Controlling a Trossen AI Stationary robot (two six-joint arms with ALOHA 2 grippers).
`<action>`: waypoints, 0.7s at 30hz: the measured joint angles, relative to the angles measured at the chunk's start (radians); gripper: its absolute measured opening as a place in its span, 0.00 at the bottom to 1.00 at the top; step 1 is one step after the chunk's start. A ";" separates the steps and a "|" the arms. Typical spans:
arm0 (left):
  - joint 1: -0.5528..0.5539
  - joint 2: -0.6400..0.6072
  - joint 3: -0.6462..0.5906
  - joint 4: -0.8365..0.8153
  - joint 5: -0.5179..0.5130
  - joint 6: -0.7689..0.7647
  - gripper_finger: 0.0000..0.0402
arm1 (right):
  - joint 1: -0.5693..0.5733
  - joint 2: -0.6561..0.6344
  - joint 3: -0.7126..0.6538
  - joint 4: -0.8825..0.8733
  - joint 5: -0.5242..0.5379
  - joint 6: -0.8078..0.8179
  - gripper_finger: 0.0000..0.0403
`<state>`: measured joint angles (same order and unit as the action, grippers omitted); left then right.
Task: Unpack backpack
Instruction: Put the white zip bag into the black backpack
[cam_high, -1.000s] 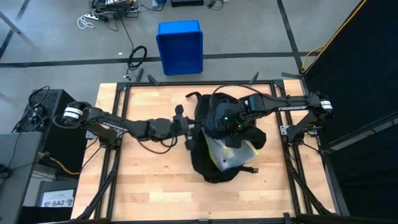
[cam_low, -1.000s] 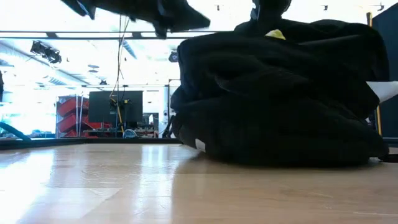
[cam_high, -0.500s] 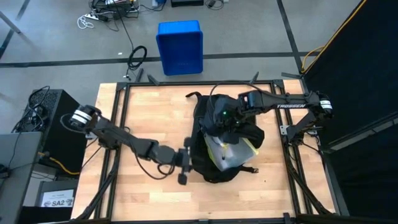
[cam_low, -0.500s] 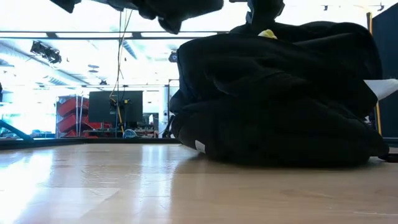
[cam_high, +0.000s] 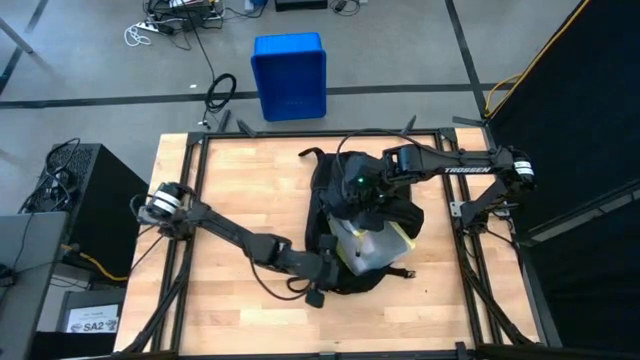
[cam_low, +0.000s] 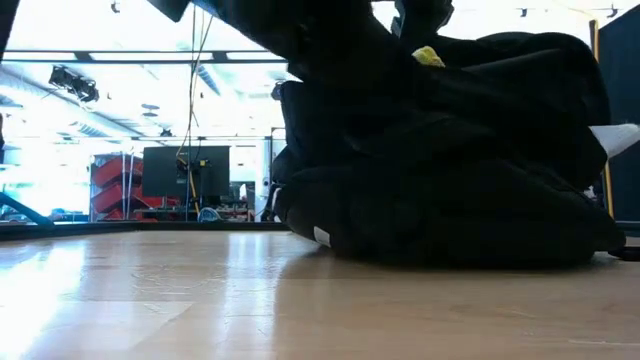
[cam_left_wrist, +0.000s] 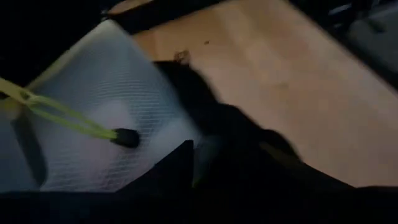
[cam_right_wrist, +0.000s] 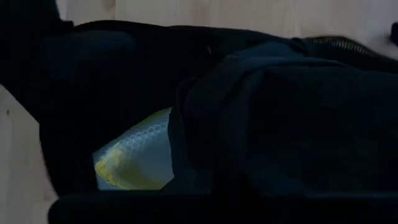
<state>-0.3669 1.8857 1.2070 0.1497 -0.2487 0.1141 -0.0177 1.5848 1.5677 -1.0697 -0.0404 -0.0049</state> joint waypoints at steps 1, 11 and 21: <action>0.006 0.008 0.009 -0.016 -0.018 -0.011 0.38 | 0.000 -0.003 0.001 -0.003 0.001 -0.015 0.01; 0.033 0.018 0.016 -0.096 -0.045 -0.036 0.14 | 0.052 -0.019 0.043 -0.149 0.118 -0.170 0.29; 0.039 0.018 0.016 -0.124 -0.048 -0.014 0.00 | 0.137 -0.077 0.091 -0.373 0.251 -0.007 0.68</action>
<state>-0.3279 1.9034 1.2232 0.0256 -0.2968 0.0998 0.1188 1.5079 1.6587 -1.4431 0.2108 -0.0115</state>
